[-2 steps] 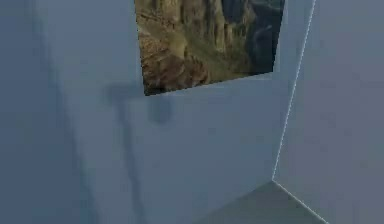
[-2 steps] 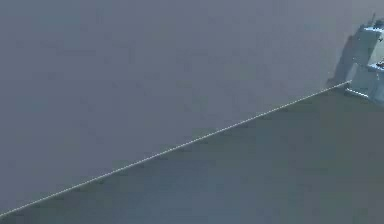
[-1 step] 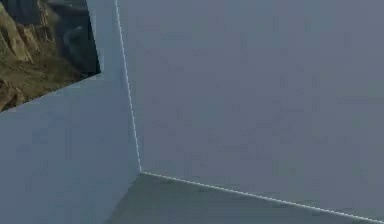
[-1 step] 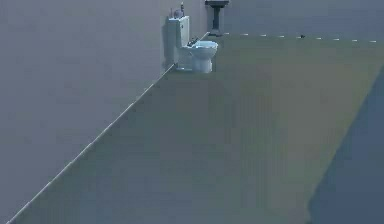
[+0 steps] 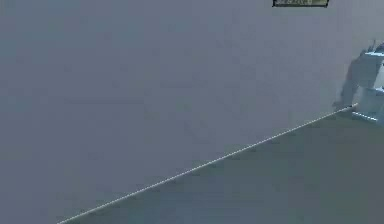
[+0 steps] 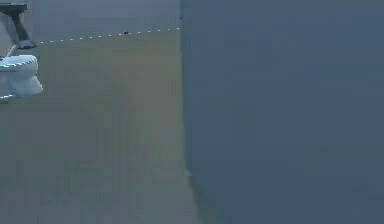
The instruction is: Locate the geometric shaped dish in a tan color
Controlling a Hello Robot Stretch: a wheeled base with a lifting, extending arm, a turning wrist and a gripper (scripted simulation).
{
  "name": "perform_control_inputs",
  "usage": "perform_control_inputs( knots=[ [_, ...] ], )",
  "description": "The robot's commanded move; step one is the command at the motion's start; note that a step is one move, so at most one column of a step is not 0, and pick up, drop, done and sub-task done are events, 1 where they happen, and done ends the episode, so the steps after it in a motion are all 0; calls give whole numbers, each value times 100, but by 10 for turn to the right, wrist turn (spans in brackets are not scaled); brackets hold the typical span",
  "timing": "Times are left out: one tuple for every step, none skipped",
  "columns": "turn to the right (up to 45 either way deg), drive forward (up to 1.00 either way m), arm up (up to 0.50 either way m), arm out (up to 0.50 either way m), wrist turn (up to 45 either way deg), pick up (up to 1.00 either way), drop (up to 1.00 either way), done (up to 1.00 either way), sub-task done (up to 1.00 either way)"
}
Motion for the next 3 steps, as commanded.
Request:
perform_control_inputs(
  knots=[
    [450,0,0,0,0,0,0,0,0],
    [150,0,0,0,0,0,0,0,0],
    [0,100,0,0,0,0,0,0,0]
  ],
)
